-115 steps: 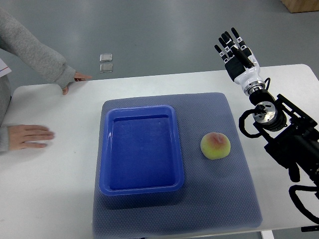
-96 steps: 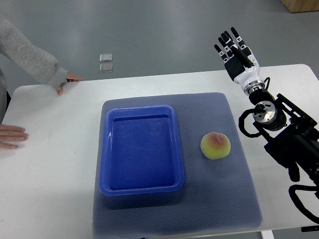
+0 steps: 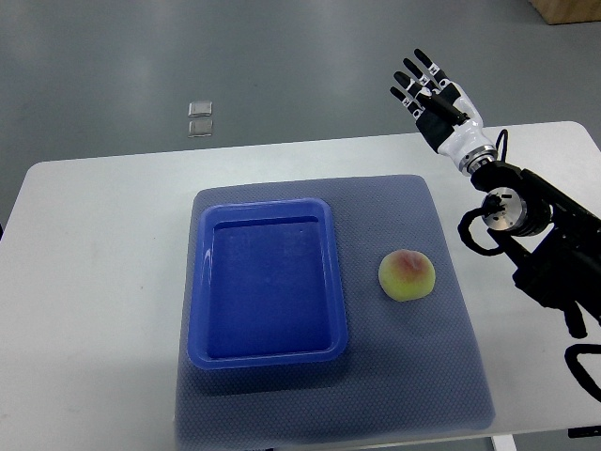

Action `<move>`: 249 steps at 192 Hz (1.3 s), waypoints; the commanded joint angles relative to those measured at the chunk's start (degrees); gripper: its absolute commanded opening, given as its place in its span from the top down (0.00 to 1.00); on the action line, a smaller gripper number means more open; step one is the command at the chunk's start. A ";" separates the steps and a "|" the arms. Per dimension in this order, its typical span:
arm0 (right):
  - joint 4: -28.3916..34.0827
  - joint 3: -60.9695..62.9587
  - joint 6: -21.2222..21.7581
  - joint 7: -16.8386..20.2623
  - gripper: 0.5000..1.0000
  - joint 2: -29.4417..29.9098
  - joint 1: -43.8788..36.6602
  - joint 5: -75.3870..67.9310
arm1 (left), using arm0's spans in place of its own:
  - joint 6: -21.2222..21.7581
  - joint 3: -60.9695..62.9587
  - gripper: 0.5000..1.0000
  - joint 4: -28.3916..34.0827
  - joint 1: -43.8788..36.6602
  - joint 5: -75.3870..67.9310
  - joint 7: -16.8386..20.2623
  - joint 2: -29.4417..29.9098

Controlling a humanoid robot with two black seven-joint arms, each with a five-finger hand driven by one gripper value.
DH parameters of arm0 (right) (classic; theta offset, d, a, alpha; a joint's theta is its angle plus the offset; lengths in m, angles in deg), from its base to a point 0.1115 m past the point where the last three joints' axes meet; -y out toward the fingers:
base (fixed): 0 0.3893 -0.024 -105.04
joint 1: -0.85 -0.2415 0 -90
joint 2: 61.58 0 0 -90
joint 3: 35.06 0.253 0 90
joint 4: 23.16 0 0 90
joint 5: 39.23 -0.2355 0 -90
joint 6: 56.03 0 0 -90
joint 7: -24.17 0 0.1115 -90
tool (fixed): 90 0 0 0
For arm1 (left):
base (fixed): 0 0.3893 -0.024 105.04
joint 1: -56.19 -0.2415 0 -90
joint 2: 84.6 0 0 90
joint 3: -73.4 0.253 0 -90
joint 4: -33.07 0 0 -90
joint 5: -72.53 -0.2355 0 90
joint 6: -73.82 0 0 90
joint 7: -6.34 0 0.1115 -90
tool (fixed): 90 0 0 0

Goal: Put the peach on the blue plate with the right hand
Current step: 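Raise the right hand and rotate it palm down above the mat, then move the right hand down toward the peach beside the blue tray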

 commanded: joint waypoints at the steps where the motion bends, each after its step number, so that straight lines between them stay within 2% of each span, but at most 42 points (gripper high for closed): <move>1: 2.79 -7.16 0.36 1.74 0.14 -4.64 -1.82 7.30 | 0.01 0.00 0.00 -0.48 0.00 0.04 0.00 0.00; 16: 7.27 -15.06 1.06 3.59 0.14 -11.31 -5.41 14.59 | 0.01 0.00 0.00 -1.00 0.00 0.04 0.09 0.00; 25: 7.28 -15.07 1.07 3.59 0.14 -11.32 -5.42 14.60 | 0.01 0.00 0.00 -1.00 0.00 0.04 0.09 0.00; 26: 9.71 -21.33 2.20 4.37 0.14 -15.06 -9.08 18.51 | 0.01 0.00 0.00 -1.26 0.00 -0.05 0.09 0.00; 40: 12.63 -33.68 4.49 5.26 0.14 -20.28 -17.54 21.89 | -0.08 0.00 0.00 -1.35 0.00 -0.05 0.01 0.00; 45: 13.34 -37.90 5.45 5.34 0.14 -21.77 -20.26 22.15 | -0.08 0.00 0.00 -1.35 0.00 -0.05 0.09 0.00; 55: 13.34 -37.92 5.46 5.35 0.14 -21.78 -20.27 22.15 | -0.08 0.00 0.00 -1.35 0.00 -0.05 0.09 0.00; 56: 15.17 -49.06 8.07 5.52 0.14 -24.91 -27.93 22.33 | -0.08 0.09 0.00 -1.35 0.09 -0.05 0.09 0.00; 60: 16.06 -53.63 9.23 5.61 0.14 -25.73 -31.77 22.42 | -0.08 0.09 0.00 -1.35 0.17 -0.05 0.09 0.00; 71: 16.51 -55.67 9.68 5.61 0.14 -26.00 -33.37 22.42 | -0.17 0.09 0.00 -1.35 0.17 -0.05 0.09 0.00; 72: 18.68 -65.16 11.85 5.70 0.14 -26.43 -41.11 22.42 | -0.17 0.09 0.00 -1.35 0.26 -0.13 0.09 0.00; 84: 21.60 -75.00 13.72 7.45 0.14 -26.08 -50.23 22.42 | -0.17 0.09 0.00 -1.79 0.35 -0.22 0.00 0.00; 94: 21.60 -75.01 13.72 7.46 0.14 -26.08 -50.25 22.42 | -0.17 0.09 0.00 -1.79 0.35 -0.22 0.00 0.00; 95: 24.13 -80.41 15.46 9.98 0.14 -25.82 -55.12 22.51 | -0.08 0.09 0.00 -2.58 0.35 -0.14 0.09 0.00; 107: 27.84 -84.94 17.94 13.25 0.14 -24.94 -59.99 22.59 | -0.08 0.09 0.00 -3.02 0.35 -0.13 0.09 0.00; 116: 30.04 -86.78 18.03 15.71 0.14 -23.63 -62.11 22.59 | -0.08 0.00 0.00 -3.11 0.35 -0.22 0.09 0.00; 124: 30.04 -86.79 18.03 15.72 0.14 -23.62 -62.11 22.59 | -0.08 0.00 0.00 -3.11 0.35 -0.22 0.09 0.00; 125: 32.22 -87.66 17.68 19.28 0.14 -21.62 -63.07 22.25 | -0.08 0.00 0.00 -3.11 0.35 -0.22 0.09 0.00; 137: 34.61 -87.93 17.33 21.69 0.14 -20.55 -63.17 21.98 | -0.17 -0.09 0.00 -3.20 0.35 -0.22 0.09 0.00; 151: 35.14 -87.93 16.89 21.78 0.14 -20.37 -62.99 21.89 | -0.17 -0.09 0.00 -3.20 0.35 -0.22 0.09 0.00; 152: 35.83 -88.02 15.75 22.04 0.14 -19.76 -62.82 21.28 | -0.17 -0.18 0.00 -3.29 0.35 -0.22 0.09 0.00; 180: 36.11 -88.99 13.63 22.13 0.14 -19.14 -60.44 18.20 | -0.17 -0.26 0.00 -3.20 0.35 -0.13 0.09 0.00; 191: 36.11 -88.99 11.35 22.13 0.14 -19.05 -58.69 18.20 | -0.17 -0.18 0.00 -3.11 0.26 -0.13 0.09 0.00; 201: 36.11 -88.99 11.35 22.13 0.14 -19.05 -58.68 18.20 | -0.17 -0.18 0.00 -3.11 0.26 -0.13 0.09 0.00; 202: 36.02 -88.99 8.91 22.22 0.14 -18.97 -57.03 18.55 | -0.08 -0.18 0.00 -3.11 0.26 -0.13 0.09 0.00; 206: 36.02 -88.99 8.28 22.22 0.14 -18.70 -56.57 18.55 | -0.17 -0.18 0.00 -3.20 0.26 -0.13 0.09 0.00; 249: 36.02 -88.90 7.22 22.22 0.14 -18.70 -53.32 18.99 | -0.08 -0.26 0.00 -3.20 0.26 -0.13 0.01 0.00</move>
